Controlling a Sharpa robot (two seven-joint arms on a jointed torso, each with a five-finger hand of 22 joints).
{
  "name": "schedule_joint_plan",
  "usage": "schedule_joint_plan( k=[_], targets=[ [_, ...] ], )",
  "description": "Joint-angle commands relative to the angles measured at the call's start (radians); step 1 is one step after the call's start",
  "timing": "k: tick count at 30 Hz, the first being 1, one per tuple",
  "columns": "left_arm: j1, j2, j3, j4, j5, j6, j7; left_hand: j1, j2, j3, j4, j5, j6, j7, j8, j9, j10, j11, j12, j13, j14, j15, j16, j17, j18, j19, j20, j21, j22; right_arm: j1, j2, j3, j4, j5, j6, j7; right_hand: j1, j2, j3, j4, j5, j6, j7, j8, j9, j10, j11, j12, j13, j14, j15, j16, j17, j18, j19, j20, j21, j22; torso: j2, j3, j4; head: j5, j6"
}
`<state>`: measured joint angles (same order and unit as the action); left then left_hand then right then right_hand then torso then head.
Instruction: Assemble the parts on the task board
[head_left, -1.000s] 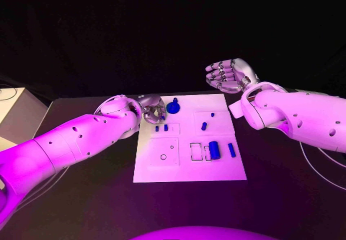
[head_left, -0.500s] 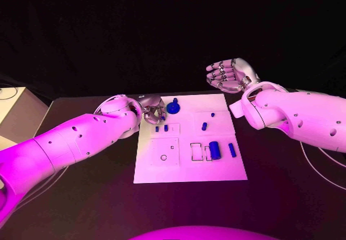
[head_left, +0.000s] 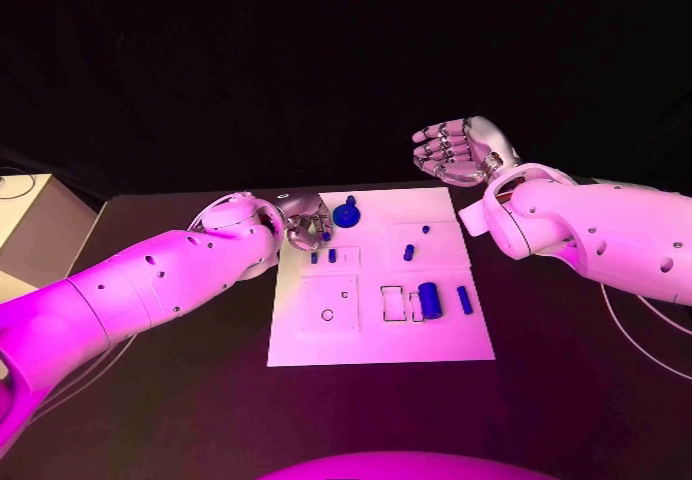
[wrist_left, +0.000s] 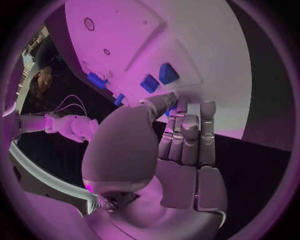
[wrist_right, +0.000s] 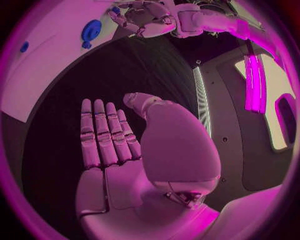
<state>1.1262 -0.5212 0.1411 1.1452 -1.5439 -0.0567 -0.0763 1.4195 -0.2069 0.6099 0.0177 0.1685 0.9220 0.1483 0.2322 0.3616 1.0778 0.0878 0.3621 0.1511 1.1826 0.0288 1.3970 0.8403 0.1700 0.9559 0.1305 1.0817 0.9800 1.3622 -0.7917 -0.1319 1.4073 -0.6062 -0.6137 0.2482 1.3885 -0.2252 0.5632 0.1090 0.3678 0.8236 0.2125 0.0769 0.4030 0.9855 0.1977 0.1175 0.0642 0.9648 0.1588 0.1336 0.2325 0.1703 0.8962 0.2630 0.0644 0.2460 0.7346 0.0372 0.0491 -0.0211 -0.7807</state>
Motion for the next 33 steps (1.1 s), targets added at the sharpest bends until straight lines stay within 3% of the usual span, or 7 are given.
schedule_joint_plan(
  k=[1,13,17,22,26,30,33],
  targets=[
    [0.0,0.0,0.0,0.002,-0.002,-0.008,-0.001,-0.011,0.001,-0.002,0.0,-0.004,-0.009,0.0,-0.008,-0.002,-0.005,0.003,-0.004,0.002,-0.005,0.0,-0.003,-0.002,-0.003,-0.008,0.001,-0.005,-0.001,0.0,0.0,0.0,0.001,-0.003,0.016,0.004,-0.011,0.002,-0.004,-0.003,0.004,0.006,0.051,-0.005,-0.001,-0.001,0.005,-0.004,-0.001,0.002,0.003,-0.004,-0.001,0.011,0.0,0.005,-0.003,-0.002,0.0,0.0003,-0.0001,0.0,0.001],
    [-0.002,-0.012,0.001,0.013,-0.004,-0.024,-0.004,-0.01,-0.003,-0.001,-0.003,-0.003,-0.034,-0.005,-0.027,-0.008,-0.006,0.003,-0.005,0.008,-0.009,0.0,-0.002,-0.009,-0.002,-0.009,0.002,-0.009,-0.003,0.0,-0.006,0.0,0.0,-0.012,0.021,-0.008,-0.01,0.0,-0.007,-0.01,0.003,0.011,0.049,-0.003,-0.003,-0.007,0.006,-0.009,-0.001,-0.003,0.005,-0.013,-0.009,0.011,-0.005,0.007,-0.003,-0.017,0.0,-0.0003,-0.0007,0.0,0.003],
    [-0.002,-0.021,0.002,0.02,-0.005,-0.029,-0.004,-0.011,-0.006,-0.001,-0.004,-0.003,-0.054,-0.013,-0.041,-0.013,-0.012,0.006,-0.008,0.012,-0.015,0.003,-0.003,-0.017,-0.002,-0.012,0.004,-0.014,-0.007,0.0,-0.01,0.0,-0.005,-0.031,0.033,-0.02,-0.004,-0.005,-0.012,-0.024,-0.009,0.033,0.037,0.007,-0.003,0.002,-0.002,-0.008,0.0,0.012,-0.001,-0.012,-0.015,0.014,0.006,0.005,0.001,-0.034,-0.001,-0.0009,-0.0003,-0.001,0.004],
    [-0.004,-0.035,0.009,0.03,-0.005,-0.037,-0.006,-0.01,-0.008,0.0,-0.005,-0.003,-0.081,-0.023,-0.058,-0.02,-0.018,0.008,-0.01,0.017,-0.02,0.005,-0.002,-0.023,-0.001,-0.015,0.006,-0.019,-0.011,-0.001,-0.017,0.0,-0.012,-0.07,0.062,-0.04,0.001,-0.006,-0.021,-0.042,-0.048,0.06,0.016,0.016,-0.008,0.018,-0.018,-0.008,-0.001,0.066,-0.019,0.003,-0.019,0.014,0.057,-0.013,0.011,-0.056,0.0,-0.0015,0.0,0.0,0.006],
    [-0.005,-0.049,0.022,0.036,-0.006,-0.043,-0.009,-0.009,-0.008,0.001,-0.005,-0.002,-0.083,-0.024,-0.059,-0.021,-0.018,0.008,-0.011,0.018,-0.022,0.005,-0.003,-0.026,0.0,-0.017,0.006,-0.021,-0.012,-0.001,-0.024,0.0,-0.02,-0.127,0.098,-0.06,0.005,-0.001,-0.031,-0.05,-0.074,0.079,0.006,0.021,-0.011,0.039,-0.029,-0.005,0.0,0.127,-0.038,0.025,-0.013,0.015,0.114,-0.034,0.031,-0.059,0.0,-0.0012,-0.0003,-0.002,0.008],
    [-0.006,-0.07,0.042,0.046,0.001,-0.046,-0.011,-0.006,-0.007,0.003,-0.007,-0.002,-0.083,-0.024,-0.06,-0.021,-0.024,0.01,-0.013,0.019,-0.029,0.006,-0.005,-0.037,0.002,-0.026,0.006,-0.029,-0.021,-0.001,-0.032,0.0,-0.028,-0.207,0.143,-0.087,0.007,0.005,-0.053,-0.059,-0.101,0.107,-0.008,0.029,-0.015,0.074,-0.047,-0.002,-0.001,0.214,-0.067,0.056,0.006,0.013,0.194,-0.068,0.075,-0.046,-0.001,-0.002,0.0005,-0.003,0.011],
    [-0.009,-0.09,0.061,0.058,0.028,-0.058,-0.009,-0.007,-0.008,0.003,-0.008,-0.002,-0.082,-0.023,-0.06,-0.021,-0.032,0.013,-0.016,0.019,-0.045,0.008,-0.013,-0.061,0.005,-0.039,0.007,-0.039,-0.032,-0.001,-0.037,0.0,-0.036,-0.289,0.184,-0.115,0.015,0.014,-0.088,-0.072,-0.109,0.144,-0.025,0.039,-0.019,0.125,-0.07,0.002,0.0,0.335,-0.111,0.108,0.042,0.009,0.288,-0.115,0.163,0.004,-0.002,-0.0022,0.0009,-0.004,0.015]
  ],
)
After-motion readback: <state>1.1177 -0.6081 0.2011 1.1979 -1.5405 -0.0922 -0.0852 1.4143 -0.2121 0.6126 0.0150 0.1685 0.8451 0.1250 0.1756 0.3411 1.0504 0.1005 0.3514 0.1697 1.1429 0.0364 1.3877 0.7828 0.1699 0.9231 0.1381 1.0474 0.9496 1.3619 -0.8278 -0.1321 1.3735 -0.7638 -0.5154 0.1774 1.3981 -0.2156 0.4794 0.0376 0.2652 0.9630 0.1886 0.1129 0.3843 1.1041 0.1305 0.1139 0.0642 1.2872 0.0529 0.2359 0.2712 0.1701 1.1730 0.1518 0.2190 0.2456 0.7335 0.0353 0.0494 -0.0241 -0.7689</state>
